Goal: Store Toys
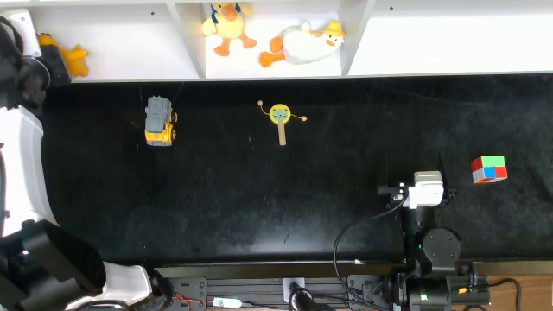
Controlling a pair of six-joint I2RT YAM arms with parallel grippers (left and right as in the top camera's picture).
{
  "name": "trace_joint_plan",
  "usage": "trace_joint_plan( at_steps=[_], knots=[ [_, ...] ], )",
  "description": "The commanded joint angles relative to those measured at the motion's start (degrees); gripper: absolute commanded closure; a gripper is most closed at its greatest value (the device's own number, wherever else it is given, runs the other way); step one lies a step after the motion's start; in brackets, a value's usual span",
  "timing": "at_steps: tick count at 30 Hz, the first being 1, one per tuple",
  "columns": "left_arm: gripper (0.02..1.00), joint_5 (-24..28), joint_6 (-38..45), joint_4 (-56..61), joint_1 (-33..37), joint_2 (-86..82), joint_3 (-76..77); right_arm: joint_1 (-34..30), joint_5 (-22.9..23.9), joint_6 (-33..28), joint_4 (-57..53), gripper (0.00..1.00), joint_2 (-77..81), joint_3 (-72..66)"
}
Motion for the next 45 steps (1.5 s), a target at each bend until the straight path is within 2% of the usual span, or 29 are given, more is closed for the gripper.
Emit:
trace_joint_plan(
  at_steps=[1, 30, 41, 45],
  knots=[
    [0.847, -0.24, 0.61, 0.83, -0.20, 1.20, 1.88, -0.37, -0.37, 0.42, 0.22, 0.007, -0.42, -0.79],
    [0.831, 2.67, -1.55, 6.51, -0.20, 8.63, 1.88, -0.37, -0.37, 0.42, 0.24, 0.005, -0.42, -0.79],
    [0.790, 3.26, -1.57, 7.72, -0.20, 8.79, 1.88, -0.37, -0.39, 0.42, 0.24, 0.005, -0.42, -0.79],
    [0.728, 3.65, -1.57, 7.69, -0.20, 8.79, 1.88, -0.37, -0.37, 0.42, 0.24, 0.007, -0.42, -0.79]
  ],
)
